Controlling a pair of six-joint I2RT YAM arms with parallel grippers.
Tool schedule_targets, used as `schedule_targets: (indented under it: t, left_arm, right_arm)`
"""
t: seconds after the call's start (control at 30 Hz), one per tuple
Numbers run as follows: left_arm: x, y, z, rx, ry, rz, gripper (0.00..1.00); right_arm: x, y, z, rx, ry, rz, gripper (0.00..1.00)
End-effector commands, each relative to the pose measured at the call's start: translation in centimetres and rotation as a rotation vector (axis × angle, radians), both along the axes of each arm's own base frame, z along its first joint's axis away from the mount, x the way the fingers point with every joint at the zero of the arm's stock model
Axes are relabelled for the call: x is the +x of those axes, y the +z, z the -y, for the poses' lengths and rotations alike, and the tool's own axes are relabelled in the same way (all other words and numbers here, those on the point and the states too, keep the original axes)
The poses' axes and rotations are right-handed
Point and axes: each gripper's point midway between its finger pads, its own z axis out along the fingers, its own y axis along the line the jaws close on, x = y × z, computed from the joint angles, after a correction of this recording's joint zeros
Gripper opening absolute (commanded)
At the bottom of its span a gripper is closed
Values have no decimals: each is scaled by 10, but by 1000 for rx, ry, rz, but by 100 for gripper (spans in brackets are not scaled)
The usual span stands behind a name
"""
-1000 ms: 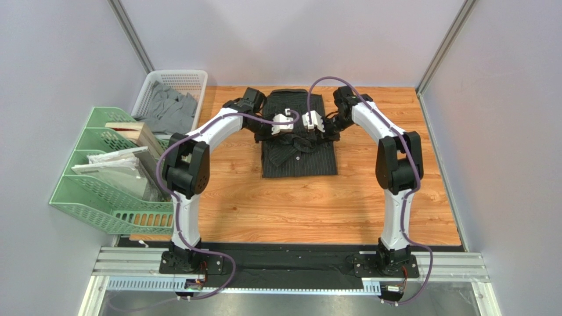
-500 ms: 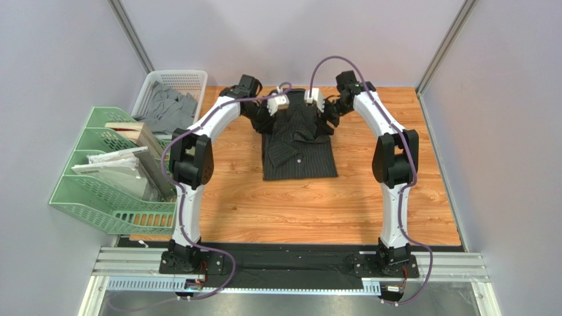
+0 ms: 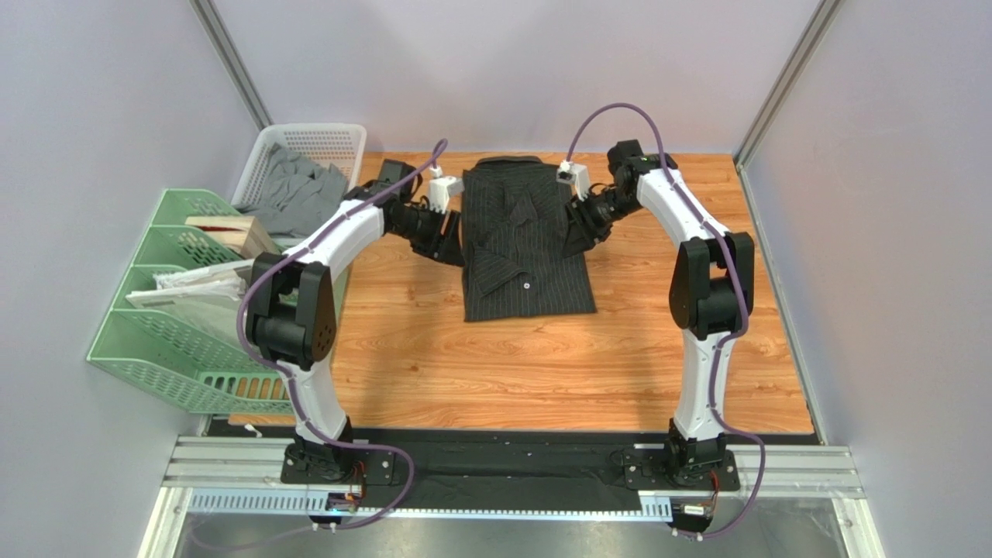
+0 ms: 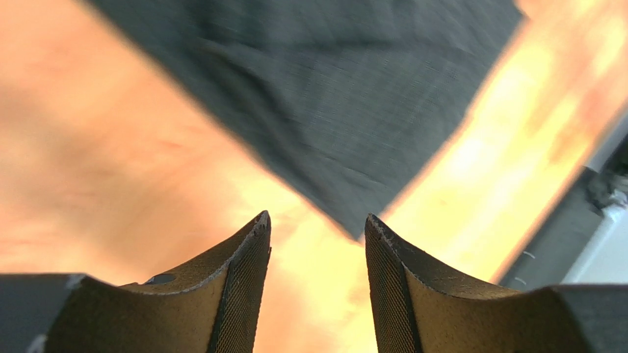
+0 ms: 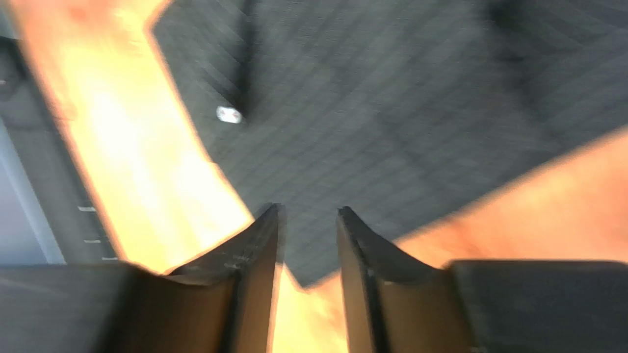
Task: Fold and stack the long sleeve shirts
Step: Fold the shirt
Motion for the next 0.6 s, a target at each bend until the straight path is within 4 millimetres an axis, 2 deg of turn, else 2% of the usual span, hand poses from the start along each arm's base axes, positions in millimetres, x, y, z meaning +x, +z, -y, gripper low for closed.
schedule_targets:
  t: [0.0,0.03,0.1,0.13,0.2,0.23,0.33,0.37,0.43,0.47,0.57]
  left_arm:
    - [-42,10,32,-87,-7,-59,56]
    - [-39,9,35,-107,10,-56,56]
    - [-42,-2,38,-130,73,-136,56]
    - [-40,0,43,-160,93,-152,56]
    - [-38,-8,47,-171,116,-187,56]
    - [-36,-7,51,-191,120,-195,57]
    - [-34,-14,58,-207,136,-233,58]
    - [-33,-19,58,-213,143,-254,58]
    - [-32,-20,63,-241,152,-278,59]
    - [-34,-23,65,-251,151,-293,59]
    - [-36,-32,70,-250,158,-332,59]
  right_arm:
    - [-20,27,-40,124,-32,-90,36]
    - [-12,28,-48,147,-57,-93,32]
    - [-2,31,-58,162,-61,-77,31]
    - [3,21,-63,163,-64,-103,31]
    - [16,26,-74,176,-70,-85,30]
    - [24,16,-79,176,-72,-87,30]
    - [43,12,-91,185,-82,-49,31]
    - [46,-1,-95,179,-85,-67,31]
    - [54,-6,-98,171,-95,-54,31]
    - [56,-20,-99,158,-100,-72,31]
    - [61,-39,-99,137,-123,-97,31]
